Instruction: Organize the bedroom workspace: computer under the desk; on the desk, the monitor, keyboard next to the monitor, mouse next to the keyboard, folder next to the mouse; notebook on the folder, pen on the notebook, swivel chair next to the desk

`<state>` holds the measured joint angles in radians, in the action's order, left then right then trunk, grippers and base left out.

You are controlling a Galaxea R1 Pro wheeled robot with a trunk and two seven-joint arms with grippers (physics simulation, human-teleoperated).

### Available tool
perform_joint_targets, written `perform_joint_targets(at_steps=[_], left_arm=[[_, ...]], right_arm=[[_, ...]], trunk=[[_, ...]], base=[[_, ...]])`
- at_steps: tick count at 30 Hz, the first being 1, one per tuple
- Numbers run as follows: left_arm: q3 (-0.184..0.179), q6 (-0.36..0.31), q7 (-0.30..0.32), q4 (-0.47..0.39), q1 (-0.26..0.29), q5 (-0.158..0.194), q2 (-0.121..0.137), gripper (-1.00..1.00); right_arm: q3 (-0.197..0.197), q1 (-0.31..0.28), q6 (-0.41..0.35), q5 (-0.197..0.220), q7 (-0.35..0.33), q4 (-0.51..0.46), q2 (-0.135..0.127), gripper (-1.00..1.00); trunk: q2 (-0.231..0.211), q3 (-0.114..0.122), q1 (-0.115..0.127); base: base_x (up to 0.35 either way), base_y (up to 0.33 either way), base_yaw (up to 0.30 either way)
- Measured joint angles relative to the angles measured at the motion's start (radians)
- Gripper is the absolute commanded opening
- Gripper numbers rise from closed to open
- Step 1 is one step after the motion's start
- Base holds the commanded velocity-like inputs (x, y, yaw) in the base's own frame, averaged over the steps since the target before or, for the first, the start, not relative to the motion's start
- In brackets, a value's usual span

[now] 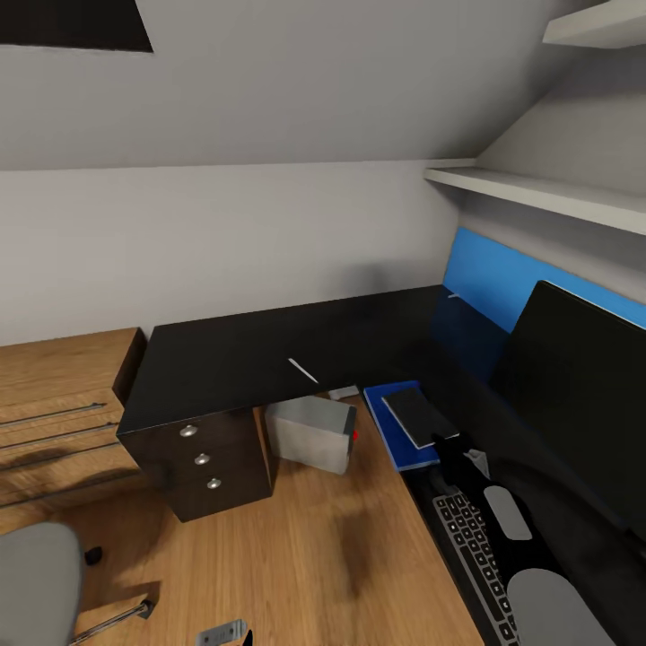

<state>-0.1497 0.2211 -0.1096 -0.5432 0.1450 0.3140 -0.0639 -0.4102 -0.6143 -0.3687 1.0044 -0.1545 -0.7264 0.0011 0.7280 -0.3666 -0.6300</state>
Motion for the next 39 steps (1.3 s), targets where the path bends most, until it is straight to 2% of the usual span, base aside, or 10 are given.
perform_joint_targets(at_steps=[26,39], left_arm=[[0.0,0.0,0.0,0.0,0.0,0.001,-0.001,1.0],[0.0,0.0,0.0,0.001,0.0,0.002,-0.016,1.0]], right_arm=[[-0.001,0.0,-0.001,-0.001,0.0,-0.001,0.001,-1.0],[-0.002,0.0,0.0,-0.001,0.003,-0.001,0.002,-1.0]], trunk=[[0.0,0.0,0.0],[0.0,0.0,0.0]], base=[[0.0,0.037,0.0],[0.0,0.0,0.0]])
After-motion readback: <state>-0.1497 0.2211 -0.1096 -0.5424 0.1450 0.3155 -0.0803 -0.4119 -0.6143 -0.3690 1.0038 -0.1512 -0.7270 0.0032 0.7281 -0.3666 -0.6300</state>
